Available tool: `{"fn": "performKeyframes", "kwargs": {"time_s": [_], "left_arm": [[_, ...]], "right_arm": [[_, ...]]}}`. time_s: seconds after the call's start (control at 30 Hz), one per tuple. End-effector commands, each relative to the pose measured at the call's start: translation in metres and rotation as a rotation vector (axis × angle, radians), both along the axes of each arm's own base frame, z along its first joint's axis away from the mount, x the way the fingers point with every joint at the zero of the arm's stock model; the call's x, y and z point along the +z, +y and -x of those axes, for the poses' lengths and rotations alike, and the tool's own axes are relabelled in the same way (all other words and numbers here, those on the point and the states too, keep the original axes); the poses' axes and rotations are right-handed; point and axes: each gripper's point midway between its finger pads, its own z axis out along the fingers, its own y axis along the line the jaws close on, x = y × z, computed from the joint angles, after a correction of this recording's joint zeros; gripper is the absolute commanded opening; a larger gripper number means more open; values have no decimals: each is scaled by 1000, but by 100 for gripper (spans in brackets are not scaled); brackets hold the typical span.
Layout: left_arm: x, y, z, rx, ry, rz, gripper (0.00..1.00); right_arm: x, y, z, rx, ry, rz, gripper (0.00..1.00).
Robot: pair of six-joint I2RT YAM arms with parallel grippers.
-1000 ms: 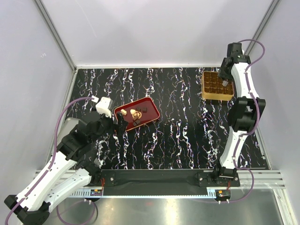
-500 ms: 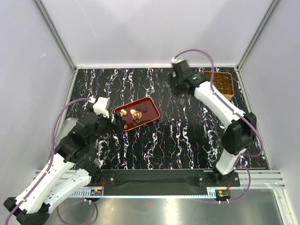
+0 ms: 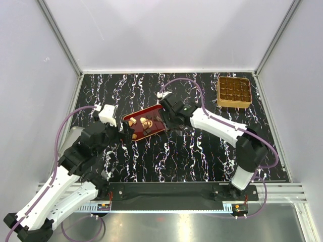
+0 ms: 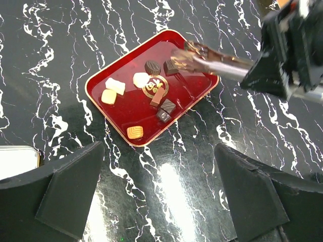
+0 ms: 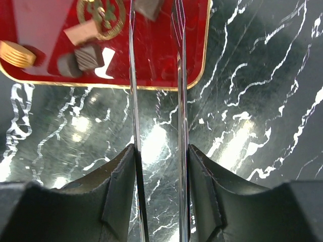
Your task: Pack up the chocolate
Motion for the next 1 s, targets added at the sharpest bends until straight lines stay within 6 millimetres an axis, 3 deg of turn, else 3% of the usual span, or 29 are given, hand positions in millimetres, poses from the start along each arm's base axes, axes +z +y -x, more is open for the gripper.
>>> {"fn": "performKeyframes", "kwargs": {"time_s": [0.0, 0.3, 0.7, 0.97], "left_arm": [[11, 3, -6, 23, -48, 7, 99], [10, 3, -6, 22, -44, 3, 99], [11, 2, -6, 20, -46, 8, 99], [10, 2, -6, 20, -44, 7, 99]], "right_arm": [[23, 11, -7, -11, -110, -46, 49], [5, 23, 0, 13, -102, -25, 50], [-21, 22, -6, 17, -122, 101, 51], [-27, 27, -4, 21, -110, 106, 50]]}}
